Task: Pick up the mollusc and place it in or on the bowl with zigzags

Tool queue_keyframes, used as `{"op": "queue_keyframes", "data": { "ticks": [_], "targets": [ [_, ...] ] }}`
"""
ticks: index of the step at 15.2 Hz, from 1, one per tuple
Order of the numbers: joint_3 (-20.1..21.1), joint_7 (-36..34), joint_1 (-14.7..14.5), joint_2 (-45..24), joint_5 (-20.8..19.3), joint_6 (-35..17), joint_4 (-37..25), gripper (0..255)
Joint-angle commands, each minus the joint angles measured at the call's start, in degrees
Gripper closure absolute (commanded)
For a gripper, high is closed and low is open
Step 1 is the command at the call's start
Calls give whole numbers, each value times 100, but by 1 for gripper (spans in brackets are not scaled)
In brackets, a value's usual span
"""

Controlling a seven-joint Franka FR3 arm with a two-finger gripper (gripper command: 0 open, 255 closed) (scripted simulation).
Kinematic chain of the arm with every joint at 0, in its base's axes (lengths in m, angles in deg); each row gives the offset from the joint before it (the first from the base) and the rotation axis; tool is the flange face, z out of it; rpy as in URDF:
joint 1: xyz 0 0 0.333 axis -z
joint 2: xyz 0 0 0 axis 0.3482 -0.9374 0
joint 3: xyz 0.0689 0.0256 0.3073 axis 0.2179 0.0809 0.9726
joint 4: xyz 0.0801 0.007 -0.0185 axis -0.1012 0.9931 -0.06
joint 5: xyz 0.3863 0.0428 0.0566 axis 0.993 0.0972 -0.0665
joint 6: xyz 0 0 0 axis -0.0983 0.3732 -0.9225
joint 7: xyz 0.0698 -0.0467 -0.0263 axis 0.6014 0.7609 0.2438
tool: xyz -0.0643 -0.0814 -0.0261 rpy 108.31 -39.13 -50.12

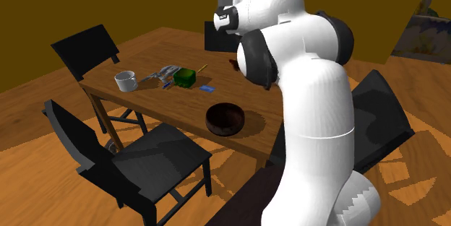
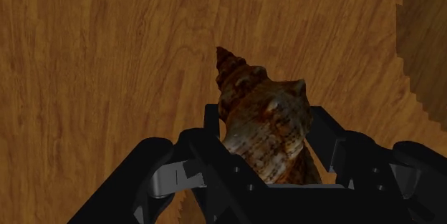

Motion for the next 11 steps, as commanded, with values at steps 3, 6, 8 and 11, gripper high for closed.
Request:
{"op": "queue_keyframes", "data": {
  "ticks": [3, 6, 8, 11],
  "targets": [
    [-23, -353, -357, 874, -317, -340, 1208, 255],
    [6, -695, -594, 1529, -595, -527, 2049, 255],
    [55, -942, -722, 1948, -780, -609, 2555, 255],
    [169, -1328, -877, 2553, -1038, -677, 3245, 255]
  ]
}}
